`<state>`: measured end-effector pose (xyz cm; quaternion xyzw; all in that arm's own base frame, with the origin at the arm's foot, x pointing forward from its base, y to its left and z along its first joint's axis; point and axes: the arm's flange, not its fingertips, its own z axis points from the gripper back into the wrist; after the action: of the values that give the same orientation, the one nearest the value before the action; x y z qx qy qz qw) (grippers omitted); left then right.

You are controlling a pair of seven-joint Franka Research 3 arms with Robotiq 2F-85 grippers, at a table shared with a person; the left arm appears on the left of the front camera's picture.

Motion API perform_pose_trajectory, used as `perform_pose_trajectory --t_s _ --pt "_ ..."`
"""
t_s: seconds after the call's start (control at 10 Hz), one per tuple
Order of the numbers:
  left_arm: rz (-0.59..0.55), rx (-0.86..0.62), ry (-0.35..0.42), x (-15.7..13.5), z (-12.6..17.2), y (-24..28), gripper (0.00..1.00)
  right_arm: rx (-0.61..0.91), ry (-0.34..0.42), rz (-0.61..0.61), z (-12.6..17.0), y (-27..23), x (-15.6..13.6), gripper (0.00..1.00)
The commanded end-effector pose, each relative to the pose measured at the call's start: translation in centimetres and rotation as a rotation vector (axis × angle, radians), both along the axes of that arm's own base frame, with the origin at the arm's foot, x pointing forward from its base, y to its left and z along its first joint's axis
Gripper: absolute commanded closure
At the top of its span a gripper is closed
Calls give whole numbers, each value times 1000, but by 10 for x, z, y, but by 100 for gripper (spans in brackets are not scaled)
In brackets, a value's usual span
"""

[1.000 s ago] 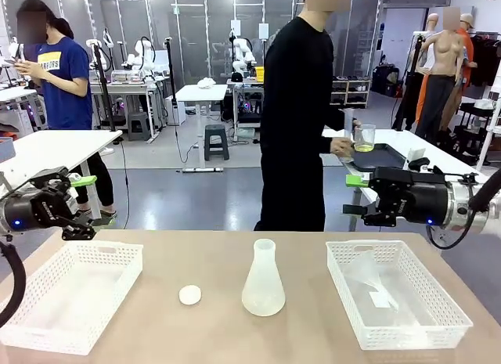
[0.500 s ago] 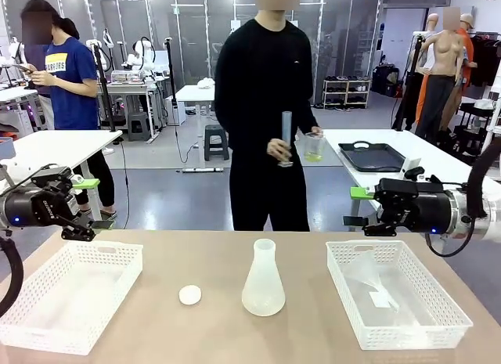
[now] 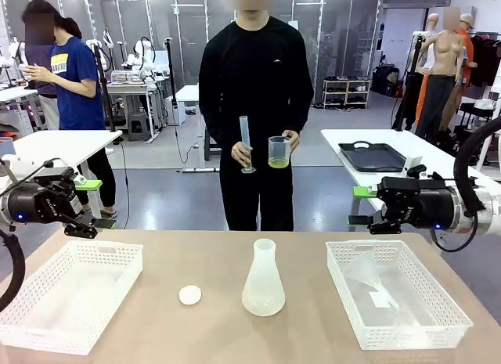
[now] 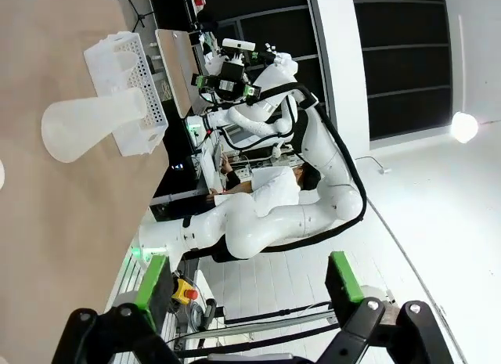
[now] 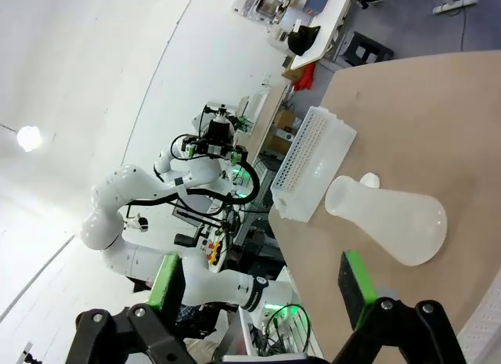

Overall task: Prepare the solutions needed for the experiment.
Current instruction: Pick up the Plastic Funnel and insert it into the Big flask.

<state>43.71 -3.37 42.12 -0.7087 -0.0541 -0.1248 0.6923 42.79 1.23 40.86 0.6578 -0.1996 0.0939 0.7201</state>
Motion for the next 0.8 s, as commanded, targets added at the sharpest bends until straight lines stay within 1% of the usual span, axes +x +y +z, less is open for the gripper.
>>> perform_pose_trajectory --t_s 0.0,0.3,0.4,0.5,0.6,0.7 --pt "-4 -2 11 0 0 0 0 13 8 17 -4 4 -1 0" --pt "-4 -2 11 0 0 0 0 -7 5 7 -2 1 -1 0" --pt "-4 -2 11 0 0 0 0 -138 60 -56 19 0 18 0" --pt "-4 -2 11 0 0 0 0 -319 -42 -23 37 -4 37 0" --pt "-4 -2 11 0 0 0 0 -399 -78 -45 45 -7 50 0" --pt "-4 -2 11 0 0 0 0 -500 -188 6 48 -6 62 0"
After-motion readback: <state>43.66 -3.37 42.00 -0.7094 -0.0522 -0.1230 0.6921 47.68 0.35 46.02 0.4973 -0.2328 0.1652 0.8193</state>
